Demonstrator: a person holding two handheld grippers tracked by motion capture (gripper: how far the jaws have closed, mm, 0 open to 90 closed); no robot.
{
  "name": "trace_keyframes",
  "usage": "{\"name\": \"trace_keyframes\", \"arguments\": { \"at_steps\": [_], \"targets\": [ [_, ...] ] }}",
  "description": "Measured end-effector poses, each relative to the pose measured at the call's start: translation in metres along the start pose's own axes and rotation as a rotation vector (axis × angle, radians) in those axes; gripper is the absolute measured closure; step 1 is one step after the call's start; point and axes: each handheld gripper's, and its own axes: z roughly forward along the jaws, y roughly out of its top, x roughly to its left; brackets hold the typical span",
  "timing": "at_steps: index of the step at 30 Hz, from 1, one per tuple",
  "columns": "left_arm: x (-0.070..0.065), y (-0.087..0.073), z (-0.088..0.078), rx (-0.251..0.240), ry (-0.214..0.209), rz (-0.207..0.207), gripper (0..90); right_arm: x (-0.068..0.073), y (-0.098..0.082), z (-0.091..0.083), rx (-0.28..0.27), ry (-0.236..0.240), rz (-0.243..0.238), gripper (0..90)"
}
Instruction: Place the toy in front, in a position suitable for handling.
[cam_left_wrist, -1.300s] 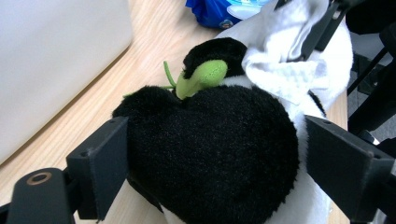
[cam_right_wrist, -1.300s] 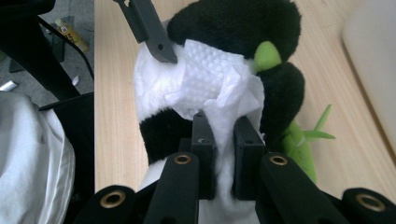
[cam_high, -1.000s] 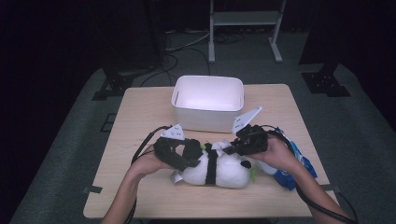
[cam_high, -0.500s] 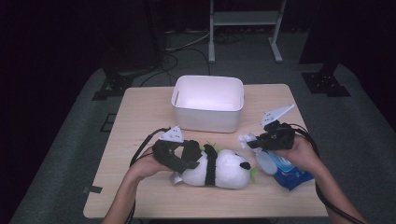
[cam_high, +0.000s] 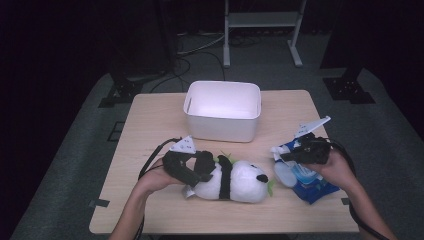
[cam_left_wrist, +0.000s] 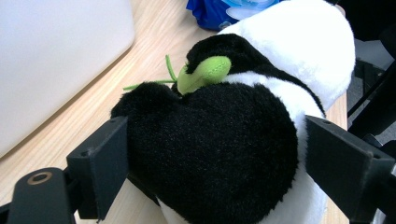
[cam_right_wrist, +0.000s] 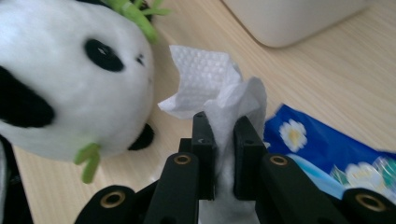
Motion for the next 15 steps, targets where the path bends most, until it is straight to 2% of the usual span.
{"name": "trace_keyframes", "arguments": {
  "at_steps": [4, 5, 8, 15],
  "targets": [
    [0.0, 0.0, 0.0, 0.001, -0.001, 0.001, 12.2, -0.012, -0.013, -0.003, 0.008, -0.034, 0.049, 80.3],
    [0.0, 0.0, 0.0, 0.001, -0.001, 0.001, 12.2, -0.012, -0.013, -0.003, 0.008, -0.034, 0.049, 80.3],
    [0.0, 0.0, 0.0, 0.001, -0.002, 0.001, 12.2, -0.024, -0.027, -0.004, 0.019, -0.067, 0.088, 73.4],
    [0.0, 0.0, 0.0, 0.002, -0.002, 0.001, 12.2, -0.033, -0.037, -0.009, 0.018, -0.09, 0.13, 62.5]
  ]
}}
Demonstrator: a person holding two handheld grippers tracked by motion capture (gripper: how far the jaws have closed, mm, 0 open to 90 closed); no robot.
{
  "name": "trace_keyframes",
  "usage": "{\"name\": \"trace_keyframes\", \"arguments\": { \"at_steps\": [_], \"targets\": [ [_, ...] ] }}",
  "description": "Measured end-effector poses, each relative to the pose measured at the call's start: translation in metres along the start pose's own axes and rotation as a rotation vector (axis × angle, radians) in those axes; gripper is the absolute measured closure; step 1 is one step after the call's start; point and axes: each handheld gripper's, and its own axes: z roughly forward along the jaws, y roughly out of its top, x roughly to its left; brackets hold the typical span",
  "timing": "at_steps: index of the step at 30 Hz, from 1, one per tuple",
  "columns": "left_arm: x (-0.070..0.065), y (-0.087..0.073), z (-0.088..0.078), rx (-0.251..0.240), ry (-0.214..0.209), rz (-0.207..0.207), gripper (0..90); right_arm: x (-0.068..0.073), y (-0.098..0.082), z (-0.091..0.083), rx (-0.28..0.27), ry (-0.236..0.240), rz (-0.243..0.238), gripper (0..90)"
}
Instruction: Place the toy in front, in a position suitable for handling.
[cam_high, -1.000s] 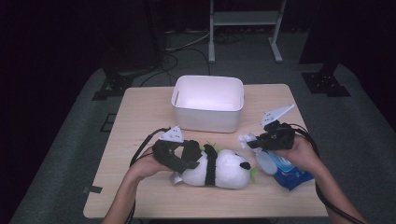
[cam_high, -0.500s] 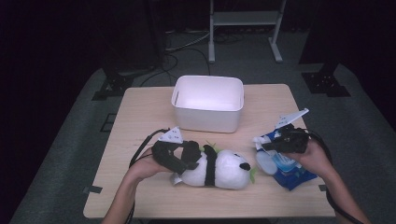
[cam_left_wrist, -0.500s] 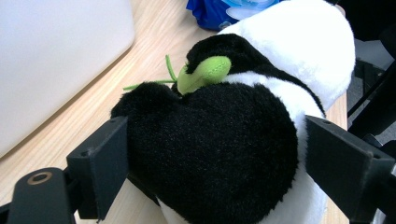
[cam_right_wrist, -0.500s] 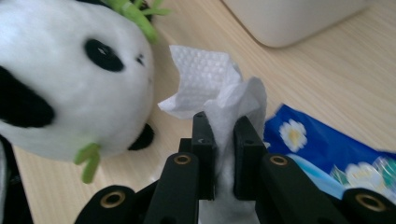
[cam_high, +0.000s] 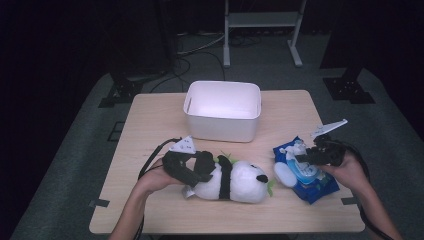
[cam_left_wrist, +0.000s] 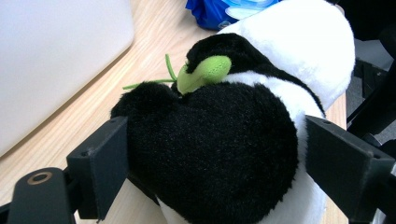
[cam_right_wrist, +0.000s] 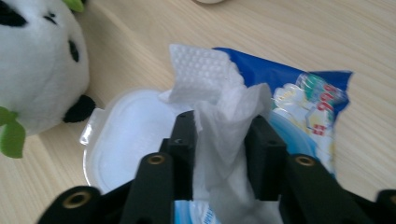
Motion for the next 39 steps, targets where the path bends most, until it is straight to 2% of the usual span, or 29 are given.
{"name": "trace_keyframes", "arguments": {
  "at_steps": [2, 6, 14, 19, 21, 23, 24, 25, 26, 27, 28, 38, 39],
  "targets": [
    [0.0, 0.0, 0.0, -0.001, 0.0, 0.0, 12.2, -0.002, -0.001, -0.003, -0.006, -0.003, 0.01, 58.2],
    [0.0, 0.0, 0.0, -0.002, -0.001, -0.001, 12.2, -0.001, 0.0, -0.007, -0.011, 0.004, 0.005, 56.9],
    [0.0, 0.0, 0.0, -0.001, -0.001, 0.001, 12.2, 0.011, 0.01, -0.013, -0.015, 0.006, -0.044, 55.1],
    [0.0, 0.0, 0.0, -0.002, -0.002, -0.002, 12.2, 0.032, 0.028, -0.012, -0.021, 0.043, -0.115, 54.6],
    [0.0, 0.0, 0.0, -0.002, -0.001, -0.001, 12.1, 0.036, 0.031, -0.012, -0.02, 0.048, -0.125, 54.6],
    [0.0, 0.0, 0.0, -0.002, -0.002, 0.0, 12.2, 0.047, 0.041, -0.008, -0.025, 0.077, -0.157, 54.4],
    [0.0, 0.0, 0.0, -0.002, -0.002, 0.0, 12.2, 0.047, 0.041, -0.008, -0.025, 0.077, -0.157, 54.4],
    [0.0, 0.0, 0.0, -0.002, -0.002, 0.001, 12.2, 0.055, 0.047, -0.004, -0.029, 0.101, -0.176, 54.2],
    [0.0, 0.0, 0.0, -0.002, -0.002, 0.001, 12.2, 0.055, 0.047, -0.004, -0.029, 0.101, -0.176, 54.2],
    [0.0, 0.0, 0.0, -0.002, -0.002, 0.002, 12.2, 0.063, 0.054, -0.001, -0.032, 0.122, -0.201, 54.2],
    [0.0, 0.0, 0.0, -0.002, -0.002, 0.002, 12.2, 0.063, 0.054, -0.001, -0.032, 0.122, -0.201, 54.2],
    [0.0, 0.0, -0.002, 0.001, -0.003, 0.003, 12.2, 0.103, 0.088, 0.021, -0.017, 0.243, -0.296, 53.0],
    [0.0, 0.0, -0.002, 0.001, -0.003, 0.003, 12.2, 0.103, 0.088, 0.021, -0.017, 0.243, -0.296, 53.0]
  ]
}}
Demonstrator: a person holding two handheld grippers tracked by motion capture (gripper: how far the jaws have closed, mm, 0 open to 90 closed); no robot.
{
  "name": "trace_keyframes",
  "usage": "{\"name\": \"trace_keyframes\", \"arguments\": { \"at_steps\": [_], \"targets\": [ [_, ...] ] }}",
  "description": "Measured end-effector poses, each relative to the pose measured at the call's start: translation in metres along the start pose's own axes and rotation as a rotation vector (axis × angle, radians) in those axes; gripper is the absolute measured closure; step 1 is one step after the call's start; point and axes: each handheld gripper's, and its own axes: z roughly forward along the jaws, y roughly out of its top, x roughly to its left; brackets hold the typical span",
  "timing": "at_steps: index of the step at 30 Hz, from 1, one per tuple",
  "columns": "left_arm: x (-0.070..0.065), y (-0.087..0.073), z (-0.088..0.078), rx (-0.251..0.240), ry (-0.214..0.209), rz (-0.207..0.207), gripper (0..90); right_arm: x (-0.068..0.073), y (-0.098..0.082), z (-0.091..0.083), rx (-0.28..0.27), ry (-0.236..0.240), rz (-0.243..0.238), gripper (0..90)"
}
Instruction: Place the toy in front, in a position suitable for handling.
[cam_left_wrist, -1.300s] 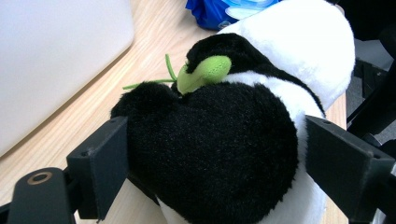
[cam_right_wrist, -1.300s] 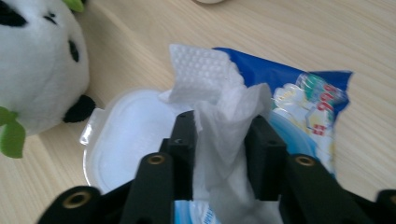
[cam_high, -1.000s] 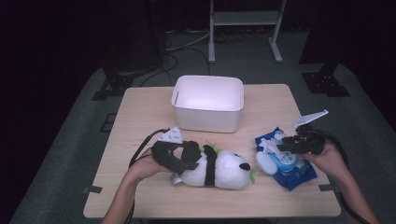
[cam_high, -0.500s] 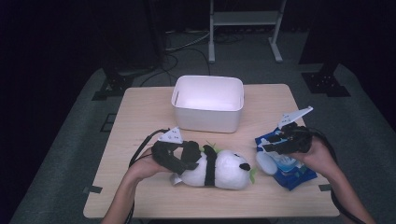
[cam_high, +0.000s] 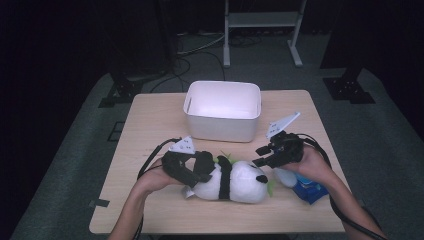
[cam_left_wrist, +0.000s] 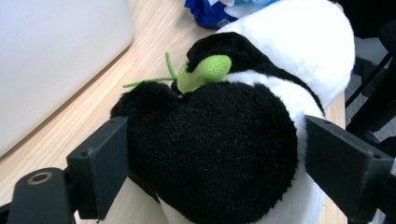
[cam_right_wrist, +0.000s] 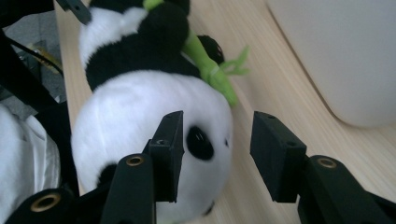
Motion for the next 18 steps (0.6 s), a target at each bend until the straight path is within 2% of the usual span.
{"name": "trace_keyframes", "arguments": {
  "at_steps": [1, 3, 10, 13, 14, 18],
  "targets": [
    [0.0, 0.0, 0.0, 0.001, 0.0, -0.001, 12.2, 0.003, 0.007, 0.006, 0.004, 0.025, -0.022, 52.6],
    [0.0, 0.0, 0.0, 0.001, -0.001, 0.001, 12.2, 0.004, 0.01, 0.008, 0.006, 0.029, -0.026, 52.5],
    [0.0, 0.0, -0.001, 0.006, -0.001, 0.007, 12.2, 0.014, 0.034, 0.029, 0.032, 0.098, -0.073, 48.2],
    [0.0, 0.0, -0.002, 0.007, 0.0, 0.007, 12.2, 0.016, 0.039, 0.035, 0.043, 0.116, -0.079, 48.1],
    [0.0, 0.0, -0.002, 0.008, -0.001, 0.008, 12.2, 0.017, 0.044, 0.042, 0.057, 0.138, -0.094, 47.7],
    [0.0, -0.001, -0.003, 0.007, 0.0, 0.008, 12.2, 0.019, 0.05, 0.049, 0.081, 0.141, -0.097, 47.2]
  ]
}}
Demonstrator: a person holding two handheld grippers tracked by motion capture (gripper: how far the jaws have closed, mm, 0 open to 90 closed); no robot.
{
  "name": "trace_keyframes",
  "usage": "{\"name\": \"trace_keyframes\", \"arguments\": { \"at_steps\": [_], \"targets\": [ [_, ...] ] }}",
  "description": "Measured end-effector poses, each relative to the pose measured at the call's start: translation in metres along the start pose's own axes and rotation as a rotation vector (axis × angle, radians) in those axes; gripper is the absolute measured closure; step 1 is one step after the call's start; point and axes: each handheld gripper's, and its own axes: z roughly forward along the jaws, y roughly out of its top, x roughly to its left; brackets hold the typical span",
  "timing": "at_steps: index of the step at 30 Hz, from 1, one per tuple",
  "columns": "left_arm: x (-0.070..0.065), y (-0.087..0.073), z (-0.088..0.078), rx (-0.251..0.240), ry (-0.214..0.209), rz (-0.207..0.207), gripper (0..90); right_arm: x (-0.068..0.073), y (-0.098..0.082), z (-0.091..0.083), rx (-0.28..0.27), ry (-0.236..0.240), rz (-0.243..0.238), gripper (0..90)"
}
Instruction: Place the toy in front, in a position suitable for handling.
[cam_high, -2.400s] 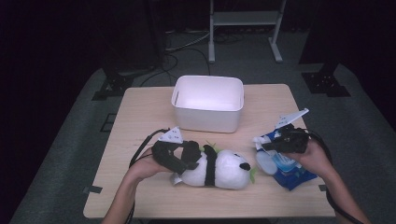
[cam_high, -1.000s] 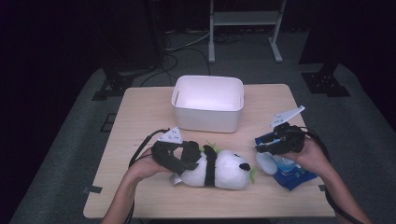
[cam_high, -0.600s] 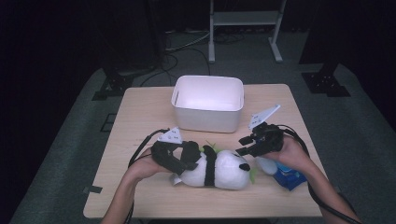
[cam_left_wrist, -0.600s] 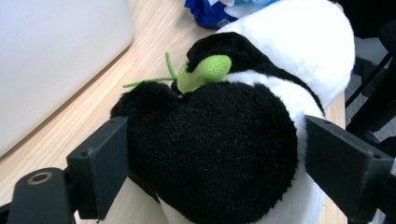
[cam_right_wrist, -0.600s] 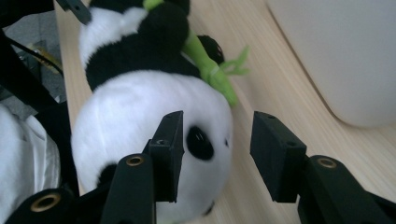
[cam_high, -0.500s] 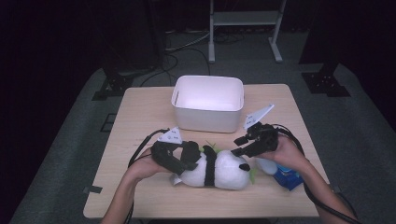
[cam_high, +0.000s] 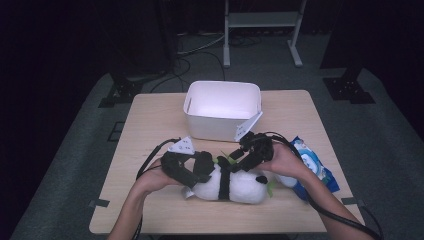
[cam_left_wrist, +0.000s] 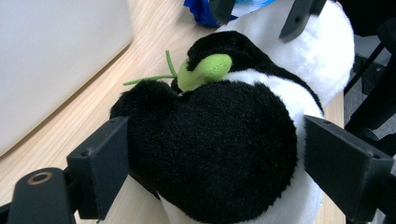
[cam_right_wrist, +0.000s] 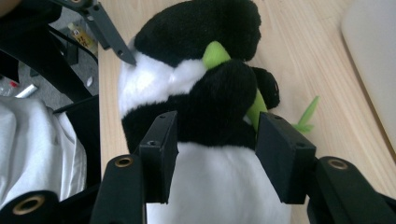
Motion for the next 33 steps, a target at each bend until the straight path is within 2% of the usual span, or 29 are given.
{"name": "trace_keyframes", "arguments": {
  "at_steps": [4, 9, 12, 13, 15, 16, 20, 24, 25, 27, 29, 30, 33],
  "targets": [
    [0.001, 0.0, -0.002, 0.003, -0.001, 0.002, 12.3, -0.003, 0.008, 0.013, 0.043, 0.023, -0.007, 46.8],
    [0.001, -0.001, -0.003, 0.003, -0.004, -0.002, 12.3, -0.005, 0.013, 0.023, 0.068, 0.053, -0.008, 49.0],
    [0.003, -0.002, -0.007, -0.009, -0.014, -0.013, 12.3, -0.006, 0.015, 0.024, 0.069, 0.079, -0.012, 58.7],
    [0.004, -0.003, -0.009, -0.016, -0.019, -0.018, 13.1, -0.006, 0.015, 0.023, 0.067, 0.093, -0.022, 64.8],
    [0.005, -0.002, -0.014, -0.038, -0.016, -0.033, 13.5, -0.006, 0.015, 0.022, 0.064, 0.096, -0.02, 67.4],
    [0.006, -0.003, -0.017, -0.048, -0.01, -0.039, 15.4, -0.007, 0.015, 0.02, 0.058, 0.092, -0.035, 70.6],
    [0.01, -0.005, -0.028, -0.066, 0.007, -0.051, 15.4, -0.011, 0.017, 0.016, 0.048, 0.073, -0.036, 72.9],
    [0.014, -0.009, -0.032, -0.069, 0.027, -0.067, 15.3, -0.017, 0.026, 0.015, 0.046, 0.004, -0.061, 74.4],
    [0.015, -0.009, -0.033, -0.071, 0.031, -0.073, 15.3, -0.017, 0.026, 0.015, 0.046, 0.004, -0.061, 74.4],
    [0.018, -0.011, -0.036, -0.075, 0.043, -0.082, 15.3, -0.019, 0.031, 0.014, 0.057, -0.023, -0.092, 74.3],
    [0.018, -0.013, -0.039, -0.082, 0.05, -0.088, 15.3, -0.019, 0.033, 0.015, 0.061, -0.021, -0.102, 74.2],
    [0.019, -0.014, -0.043, -0.087, 0.055, -0.09, 15.3, -0.016, 0.033, 0.022, 0.08, 0.001, -0.117, 73.9],
    [0.019, -0.014, -0.046, -0.093, 0.059, -0.091, 15.3, -0.011, 0.032, 0.027, 0.089, 0.023, -0.128, 72.6]
  ]
}}
